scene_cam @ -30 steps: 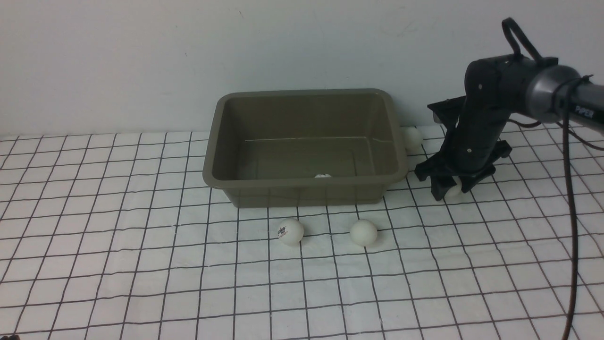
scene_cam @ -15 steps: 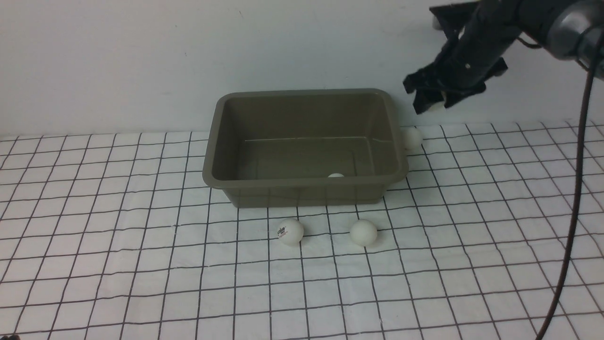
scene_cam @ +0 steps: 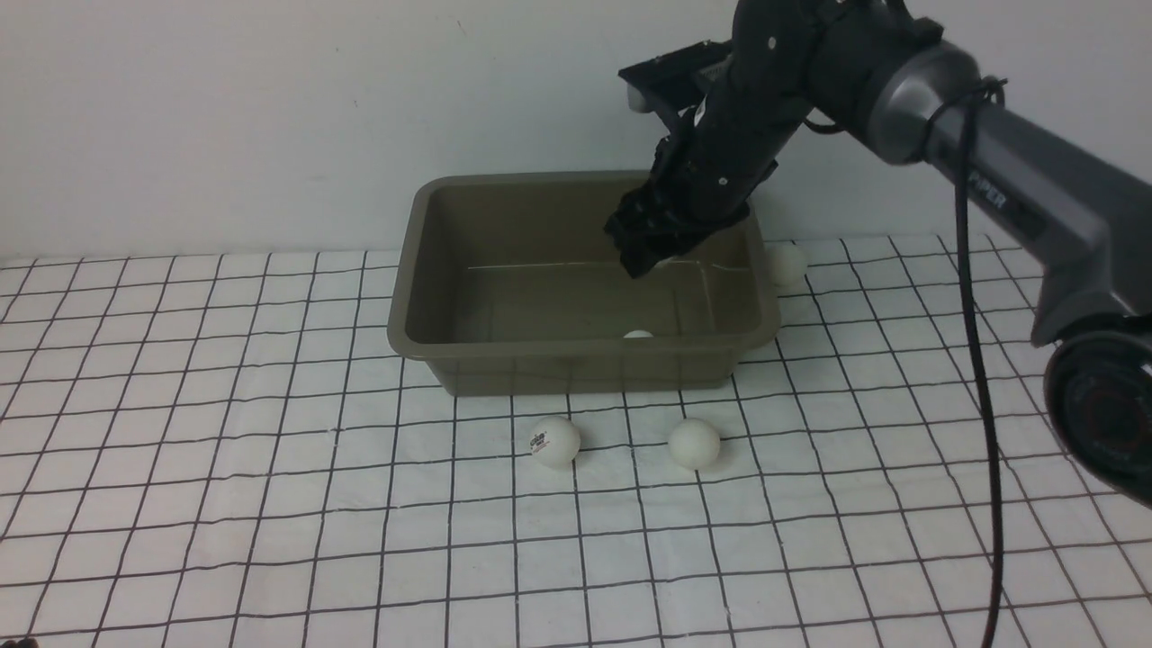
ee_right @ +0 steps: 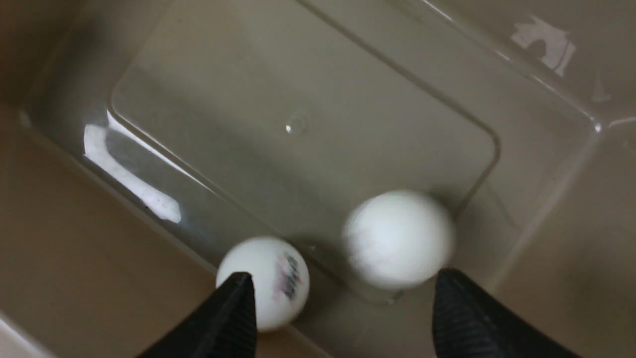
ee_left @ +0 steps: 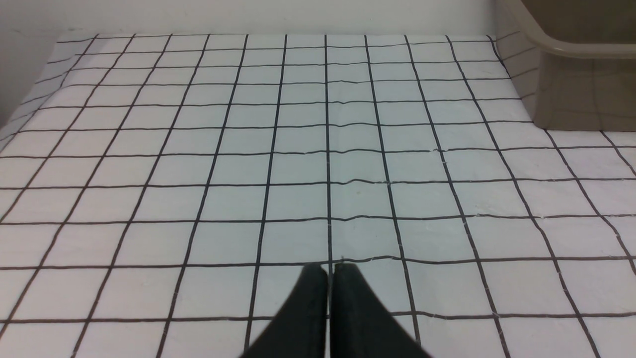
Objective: Put the table tennis balls into the box on the white checkered tablecloth.
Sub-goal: 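Release the ping pong ball into the bin and lift the gripper away, then reach for and grasp a ping pong ball on the table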
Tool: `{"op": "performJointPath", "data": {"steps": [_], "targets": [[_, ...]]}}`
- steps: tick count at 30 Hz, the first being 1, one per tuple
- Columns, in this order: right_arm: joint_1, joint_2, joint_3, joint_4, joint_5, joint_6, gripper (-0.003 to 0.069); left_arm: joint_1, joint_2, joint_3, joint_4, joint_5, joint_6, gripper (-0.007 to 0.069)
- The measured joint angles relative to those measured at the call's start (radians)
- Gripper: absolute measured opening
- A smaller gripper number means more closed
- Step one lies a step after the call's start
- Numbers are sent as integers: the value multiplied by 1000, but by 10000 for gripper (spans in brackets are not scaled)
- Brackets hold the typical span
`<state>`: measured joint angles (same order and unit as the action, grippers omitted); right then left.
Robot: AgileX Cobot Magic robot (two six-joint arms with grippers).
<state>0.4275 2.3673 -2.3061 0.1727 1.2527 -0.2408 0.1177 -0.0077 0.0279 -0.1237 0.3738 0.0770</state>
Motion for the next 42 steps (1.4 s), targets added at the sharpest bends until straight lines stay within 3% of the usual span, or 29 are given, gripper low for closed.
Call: {"op": "performJointPath", "data": {"steps": [7, 11, 18, 42], "targets": [[-55, -67, -20, -181, 1, 96, 440, 0, 0, 0, 0, 0, 0, -4], [-106, -75, -20, -222, 1, 149, 440, 0, 0, 0, 0, 0, 0, -4], [-202, -56, -20, -210, 1, 203, 440, 0, 0, 0, 0, 0, 0, -4], [-204, 105, -20, -180, -130, 214, 440, 0, 0, 0, 0, 0, 0, -4]]}}
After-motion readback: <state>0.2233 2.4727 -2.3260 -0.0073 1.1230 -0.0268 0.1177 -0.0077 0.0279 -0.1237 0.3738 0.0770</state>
